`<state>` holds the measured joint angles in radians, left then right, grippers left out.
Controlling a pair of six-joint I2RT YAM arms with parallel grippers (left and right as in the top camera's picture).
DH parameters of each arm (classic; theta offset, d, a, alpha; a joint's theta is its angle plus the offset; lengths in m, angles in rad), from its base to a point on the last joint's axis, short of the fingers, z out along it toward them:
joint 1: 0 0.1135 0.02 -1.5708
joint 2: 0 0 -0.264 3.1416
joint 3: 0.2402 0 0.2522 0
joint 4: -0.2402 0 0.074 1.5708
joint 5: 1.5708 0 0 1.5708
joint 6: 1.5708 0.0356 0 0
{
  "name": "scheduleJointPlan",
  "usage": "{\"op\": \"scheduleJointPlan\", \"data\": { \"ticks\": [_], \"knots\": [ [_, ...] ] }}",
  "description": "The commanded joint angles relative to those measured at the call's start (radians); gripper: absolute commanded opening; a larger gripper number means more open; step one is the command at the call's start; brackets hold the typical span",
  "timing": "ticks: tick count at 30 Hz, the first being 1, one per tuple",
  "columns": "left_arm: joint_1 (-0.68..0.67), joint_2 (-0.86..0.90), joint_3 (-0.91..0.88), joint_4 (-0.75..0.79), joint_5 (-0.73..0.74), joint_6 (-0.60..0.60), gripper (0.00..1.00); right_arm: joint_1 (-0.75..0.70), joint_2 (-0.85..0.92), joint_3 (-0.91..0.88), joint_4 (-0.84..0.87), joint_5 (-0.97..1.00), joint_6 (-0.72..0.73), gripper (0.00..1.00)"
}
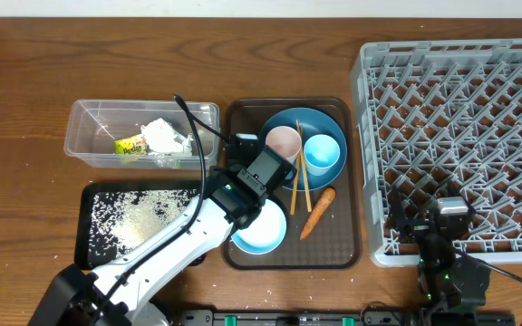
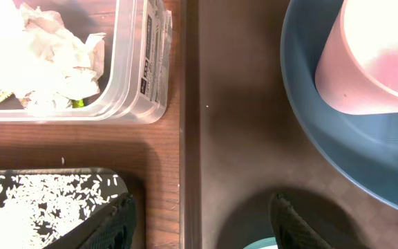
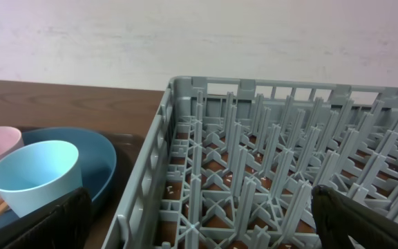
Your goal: Sort waste into correct bins and load items into the dishwasher rack
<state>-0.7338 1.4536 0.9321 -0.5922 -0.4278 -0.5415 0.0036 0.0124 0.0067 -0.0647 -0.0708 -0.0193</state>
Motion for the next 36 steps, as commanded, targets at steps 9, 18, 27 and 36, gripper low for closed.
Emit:
{"op": "scheduleJointPlan", "data": {
  "ticks": [9,18,27,36],
  "knots": [
    [0.032,-0.070,0.023,-0.027,0.020,0.010,0.64,-0.006,-0.003,-0.001,-0.004,-0.005,-0.003,0.99],
    [0.135,-0.175,0.023,-0.087,0.019,0.010,0.83,-0.006,-0.002,0.031,-0.024,-0.149,0.114,0.99],
    [0.135,-0.164,0.022,-0.074,0.019,0.010,0.92,-0.006,0.138,0.443,-0.348,-0.171,0.225,0.99],
    [0.135,-0.287,0.022,-0.086,0.019,0.135,0.94,-0.004,0.631,1.073,-0.889,-0.235,0.203,0.99]
  ]
}}
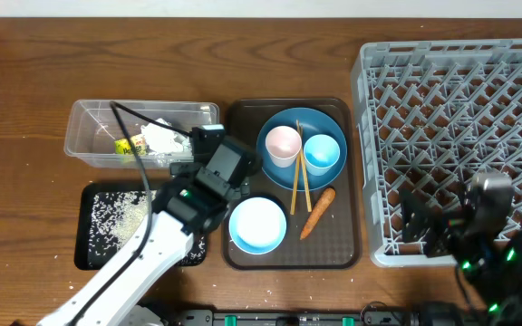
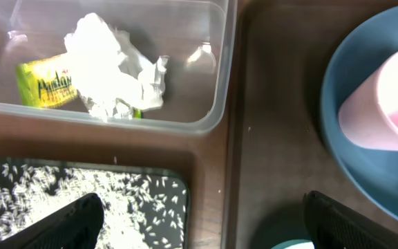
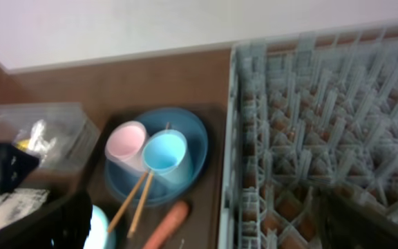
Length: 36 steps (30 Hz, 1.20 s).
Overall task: Sort waste into correct bins and load items into the dishwasher rack
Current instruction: 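Move the right gripper from the rack toward the chopsticks on the blue plate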
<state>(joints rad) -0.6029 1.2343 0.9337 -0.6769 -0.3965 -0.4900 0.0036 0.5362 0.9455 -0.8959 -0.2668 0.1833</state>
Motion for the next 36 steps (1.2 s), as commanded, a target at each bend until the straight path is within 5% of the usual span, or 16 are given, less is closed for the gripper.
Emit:
{"op": "scheduleJointPlan", "data": {
  "ticks": [1,9,18,32,36],
  "knots": [
    [0.004,-0.092,0.021,-0.005,-0.012,0.090,0.94,-0.003,0.158,0.199,-0.102,-0.053,0.003,0.99],
    [0.004,-0.168,0.021,-0.014,-0.012,0.090,0.95,-0.003,0.328,0.373,-0.147,-0.337,0.004,0.99],
    [0.004,-0.160,0.021,-0.010,-0.012,0.089,0.95,-0.003,0.364,0.370,-0.210,-0.340,0.071,0.98],
    [0.004,-0.160,0.021,-0.010,-0.012,0.089,0.95,0.124,0.486,0.286,-0.240,-0.268,0.128,0.46],
    [0.004,-0.159,0.021,-0.010,-0.012,0.089,0.95,0.199,0.545,0.262,-0.228,-0.209,0.157,0.43]
  ]
}}
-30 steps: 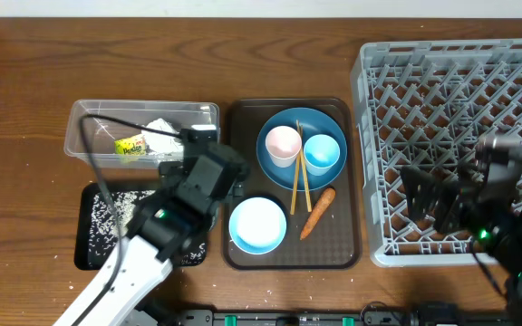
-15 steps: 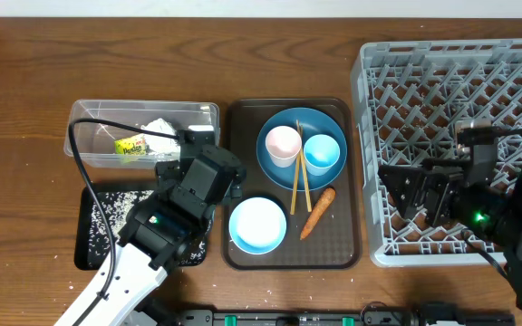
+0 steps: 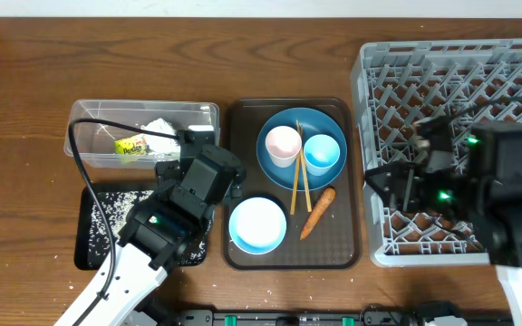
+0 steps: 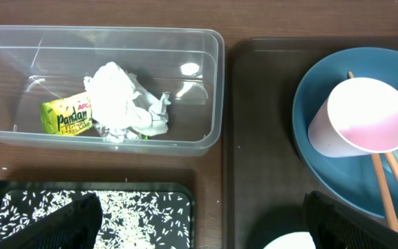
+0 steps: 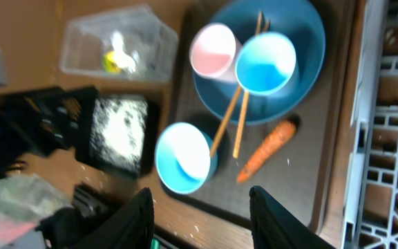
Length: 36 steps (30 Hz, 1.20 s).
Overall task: Sort waste into correct bins and load items into the dishwasher rack
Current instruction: 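Move the right gripper from the rack toward the chopsticks on the blue plate, then grasp one wooden chopstick with the right gripper and lift it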
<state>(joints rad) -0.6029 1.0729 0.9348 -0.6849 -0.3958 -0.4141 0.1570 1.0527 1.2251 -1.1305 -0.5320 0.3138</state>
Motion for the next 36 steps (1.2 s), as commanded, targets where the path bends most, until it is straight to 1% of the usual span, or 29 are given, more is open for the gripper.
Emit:
{"op": "scheduleJointPlan", "data": {
  "ticks": [1,4,6,8,10,18,28,36],
  "knots": [
    [0.004,0.003,0.019,-0.002,-0.013,0.013,0.95,0.069,0.046,-0.024,0.017,0.073,0.037,0.43],
    [0.004,0.003,0.019,-0.002,-0.013,0.013,0.95,0.133,0.096,-0.043,0.049,0.119,0.069,0.42],
    [0.004,0.003,0.019,-0.002,-0.013,0.013,0.95,0.176,0.134,-0.051,0.065,0.157,0.093,0.40],
    [0.004,0.003,0.019,-0.002,-0.013,0.013,0.95,0.219,0.177,-0.055,0.079,0.194,0.117,0.39],
    [0.004,0.003,0.019,-0.002,-0.013,0.013,0.95,0.254,0.219,-0.056,0.093,0.224,0.136,0.36],
    [0.004,0.003,0.019,-0.002,-0.013,0.013,0.95,0.360,0.412,-0.056,0.172,0.297,0.146,0.34],
    [0.004,0.003,0.019,-0.002,-0.013,0.013,0.95,0.381,0.623,-0.056,0.201,0.297,0.146,0.34],
    [0.004,0.003,0.019,-0.002,-0.013,0.013,0.95,0.381,0.697,-0.056,0.212,0.288,0.146,0.34]
  ]
}}
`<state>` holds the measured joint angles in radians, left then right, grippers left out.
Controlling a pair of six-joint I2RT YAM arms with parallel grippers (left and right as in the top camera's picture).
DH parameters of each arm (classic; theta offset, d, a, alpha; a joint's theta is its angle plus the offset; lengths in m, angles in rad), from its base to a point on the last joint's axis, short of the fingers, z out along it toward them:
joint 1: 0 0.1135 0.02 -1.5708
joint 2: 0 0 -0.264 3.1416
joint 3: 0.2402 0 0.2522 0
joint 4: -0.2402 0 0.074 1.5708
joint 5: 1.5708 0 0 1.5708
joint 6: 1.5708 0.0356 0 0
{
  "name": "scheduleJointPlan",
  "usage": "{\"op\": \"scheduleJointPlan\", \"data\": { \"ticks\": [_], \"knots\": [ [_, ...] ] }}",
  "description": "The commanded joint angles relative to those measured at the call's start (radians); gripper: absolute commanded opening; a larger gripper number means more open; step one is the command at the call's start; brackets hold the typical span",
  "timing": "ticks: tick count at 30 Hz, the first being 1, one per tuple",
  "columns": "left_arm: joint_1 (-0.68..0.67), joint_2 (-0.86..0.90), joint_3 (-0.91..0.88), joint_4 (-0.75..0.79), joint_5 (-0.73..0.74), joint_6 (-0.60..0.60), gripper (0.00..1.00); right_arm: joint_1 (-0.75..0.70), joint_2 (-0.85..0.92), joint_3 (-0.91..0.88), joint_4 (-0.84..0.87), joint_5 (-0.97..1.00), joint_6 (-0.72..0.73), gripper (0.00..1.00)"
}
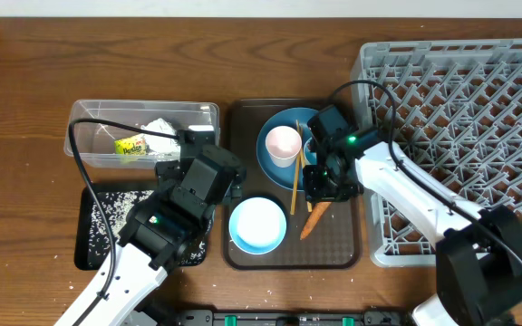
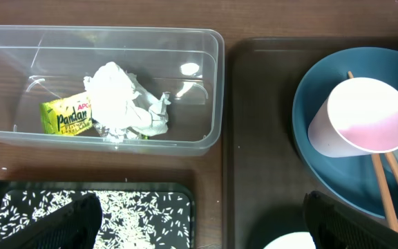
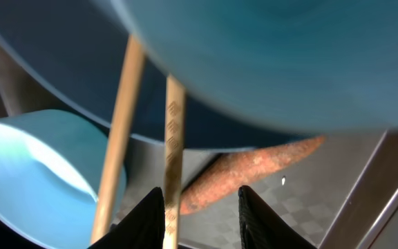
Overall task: Sort waste into correct bins and load items into the dishwasher rack
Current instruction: 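Grasp one wooden chopstick with the right gripper and lift it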
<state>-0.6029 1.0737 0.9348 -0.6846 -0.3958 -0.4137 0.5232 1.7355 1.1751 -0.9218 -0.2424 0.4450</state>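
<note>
On the brown tray [image 1: 338, 246] lie a carrot [image 3: 254, 169], two wooden chopsticks [image 3: 174, 131], a light-blue bowl [image 1: 258, 225] and a blue plate [image 1: 323, 122] holding a pink cup [image 1: 284, 143]. My right gripper [image 3: 202, 223] is low over the tray and open, its fingers either side of the carrot's lower end, one chopstick against the left finger. A blurred blue cup [image 3: 275, 55] fills the top of that view. My left gripper [image 2: 199, 232] hangs open and empty over the gap between the tray and the bins.
The grey dishwasher rack [image 1: 460, 127] fills the right side. A clear bin [image 2: 213, 83] holds crumpled tissue [image 2: 119, 100] and a yellow wrapper [image 2: 64, 116]. In front of it lies a black tray [image 1: 83, 226] scattered with rice.
My right arm has moved from high over the rack's left edge down to the tray, and its open fingers now sit at the carrot and chopsticks. The left arm has not moved.
At first my left gripper was low over the tray beside the bowl and the right arm rested at the rack's front. The left then moved back and up over the bins while the right rose over the rack. Now the right is down at the carrot.
</note>
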Motion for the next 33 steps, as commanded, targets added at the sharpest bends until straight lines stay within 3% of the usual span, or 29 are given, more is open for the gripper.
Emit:
{"op": "scheduleJointPlan", "data": {
  "ticks": [1,13,27,30,33],
  "knots": [
    [0.004,0.002,0.019,-0.003,-0.013,0.013,0.95,0.015,0.016,-0.006,0.003,-0.001,0.015,0.34],
    [0.004,0.004,0.019,-0.003,-0.013,0.013,0.95,0.068,0.017,-0.006,0.040,-0.001,0.015,0.30],
    [0.004,0.004,0.019,-0.003,-0.013,0.013,0.95,0.080,0.017,-0.006,0.039,0.003,0.014,0.09],
    [0.004,0.004,0.019,-0.003,-0.013,0.013,0.95,0.080,0.017,-0.006,0.036,0.003,0.014,0.01],
    [0.004,0.004,0.019,-0.003,-0.013,0.013,0.95,0.079,0.010,-0.003,0.032,0.003,0.014,0.01]
  ]
}}
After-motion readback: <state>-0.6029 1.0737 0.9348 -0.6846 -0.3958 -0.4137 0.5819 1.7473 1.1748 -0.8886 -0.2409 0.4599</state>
